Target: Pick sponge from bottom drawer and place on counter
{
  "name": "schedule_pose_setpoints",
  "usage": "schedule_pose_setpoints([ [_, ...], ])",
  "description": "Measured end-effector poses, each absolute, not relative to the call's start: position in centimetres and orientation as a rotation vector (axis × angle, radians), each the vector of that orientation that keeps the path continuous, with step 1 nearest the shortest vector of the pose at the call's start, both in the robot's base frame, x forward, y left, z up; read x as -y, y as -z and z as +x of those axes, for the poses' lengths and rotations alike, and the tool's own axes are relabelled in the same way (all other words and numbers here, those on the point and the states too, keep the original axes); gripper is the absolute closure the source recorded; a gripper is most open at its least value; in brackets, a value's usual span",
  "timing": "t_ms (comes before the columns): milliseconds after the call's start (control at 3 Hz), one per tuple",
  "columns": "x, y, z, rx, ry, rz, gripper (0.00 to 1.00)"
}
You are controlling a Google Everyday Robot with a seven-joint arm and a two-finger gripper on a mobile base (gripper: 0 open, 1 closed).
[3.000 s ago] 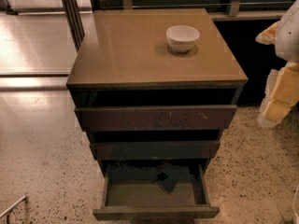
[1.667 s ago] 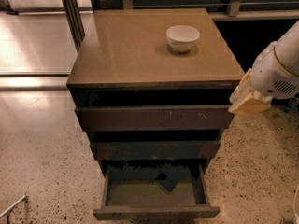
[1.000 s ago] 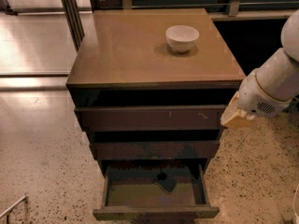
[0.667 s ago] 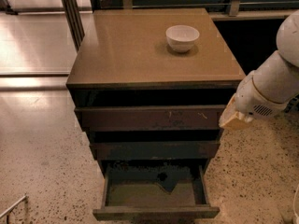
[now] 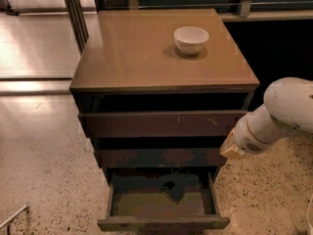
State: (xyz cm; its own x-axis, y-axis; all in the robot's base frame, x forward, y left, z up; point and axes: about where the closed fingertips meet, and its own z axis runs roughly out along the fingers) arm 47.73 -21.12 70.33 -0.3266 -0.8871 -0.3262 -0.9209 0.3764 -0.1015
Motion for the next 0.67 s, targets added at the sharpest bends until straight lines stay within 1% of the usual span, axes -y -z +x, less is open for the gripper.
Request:
schedule_pose_setpoints([
  [333, 19.9, -63.1, 50.7, -2.292, -0.246, -1.485, 1.00],
  [667, 19.4, -55.7, 51.8, -2.332, -0.380, -1.398, 1.00],
])
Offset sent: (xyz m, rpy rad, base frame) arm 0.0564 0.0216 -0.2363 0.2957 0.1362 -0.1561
